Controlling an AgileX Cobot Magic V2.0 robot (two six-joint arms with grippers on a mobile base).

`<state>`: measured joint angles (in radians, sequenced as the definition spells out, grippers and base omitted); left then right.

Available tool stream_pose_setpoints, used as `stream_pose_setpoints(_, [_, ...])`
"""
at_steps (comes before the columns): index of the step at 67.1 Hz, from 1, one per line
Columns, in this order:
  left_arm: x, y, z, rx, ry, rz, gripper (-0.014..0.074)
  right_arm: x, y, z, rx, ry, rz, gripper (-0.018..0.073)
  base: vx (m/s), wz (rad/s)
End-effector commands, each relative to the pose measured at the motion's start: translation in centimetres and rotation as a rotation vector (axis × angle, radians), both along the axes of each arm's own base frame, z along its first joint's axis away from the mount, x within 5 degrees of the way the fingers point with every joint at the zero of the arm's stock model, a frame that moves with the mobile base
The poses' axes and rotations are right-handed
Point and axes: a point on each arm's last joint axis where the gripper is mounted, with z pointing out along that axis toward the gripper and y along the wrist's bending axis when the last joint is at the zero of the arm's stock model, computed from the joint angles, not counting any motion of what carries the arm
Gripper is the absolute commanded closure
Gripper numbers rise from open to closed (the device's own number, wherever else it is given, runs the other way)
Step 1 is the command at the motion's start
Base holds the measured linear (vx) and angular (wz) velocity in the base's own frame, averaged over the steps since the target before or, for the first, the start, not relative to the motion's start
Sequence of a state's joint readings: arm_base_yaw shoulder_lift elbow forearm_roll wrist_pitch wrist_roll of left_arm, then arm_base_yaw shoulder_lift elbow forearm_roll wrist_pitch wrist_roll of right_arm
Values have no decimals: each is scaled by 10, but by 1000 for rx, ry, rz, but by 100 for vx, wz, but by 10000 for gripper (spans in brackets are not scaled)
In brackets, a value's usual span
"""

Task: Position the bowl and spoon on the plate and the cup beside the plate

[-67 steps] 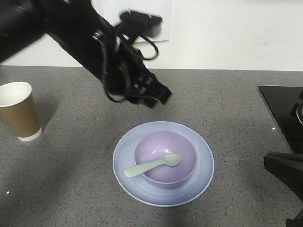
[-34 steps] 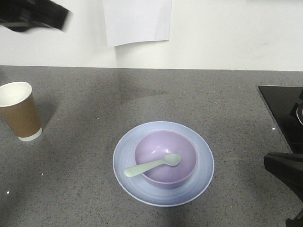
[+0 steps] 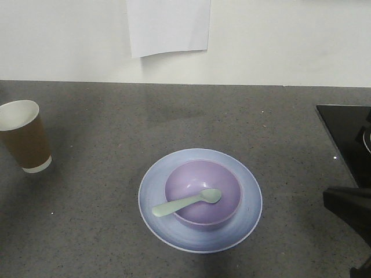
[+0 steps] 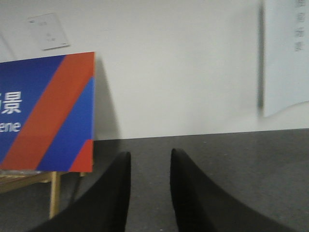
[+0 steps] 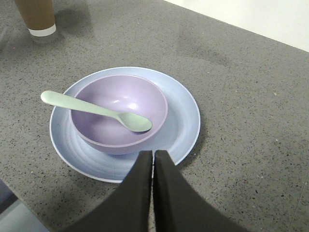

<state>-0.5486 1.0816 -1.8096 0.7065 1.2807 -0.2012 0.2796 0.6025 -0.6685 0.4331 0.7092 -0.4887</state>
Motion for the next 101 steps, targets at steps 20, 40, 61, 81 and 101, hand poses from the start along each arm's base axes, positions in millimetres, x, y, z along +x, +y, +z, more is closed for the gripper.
stream_pose_setpoints(20, [40,11,-9,80,34,203,314,3,-1,14,42,-81,-28,564,0,0])
stream_pose_setpoints(40, [86,25,-37,31,202,271,311,3,-1,14,41,-82,-29,564,0,0])
stream_pose_setpoints(61, [118,23,-62,-59,332,184,311,2,0,13,38,-72,-21,564,0,0])
stream_pose_setpoints(81, [116,23,-60,-57,323,187,313,2,0,13,38,-72,-21,564,0,0])
stream_pose_setpoints(101, [119,20,-59,-104,289,157,313,2,0,13,38,-72,-21,564,0,0])
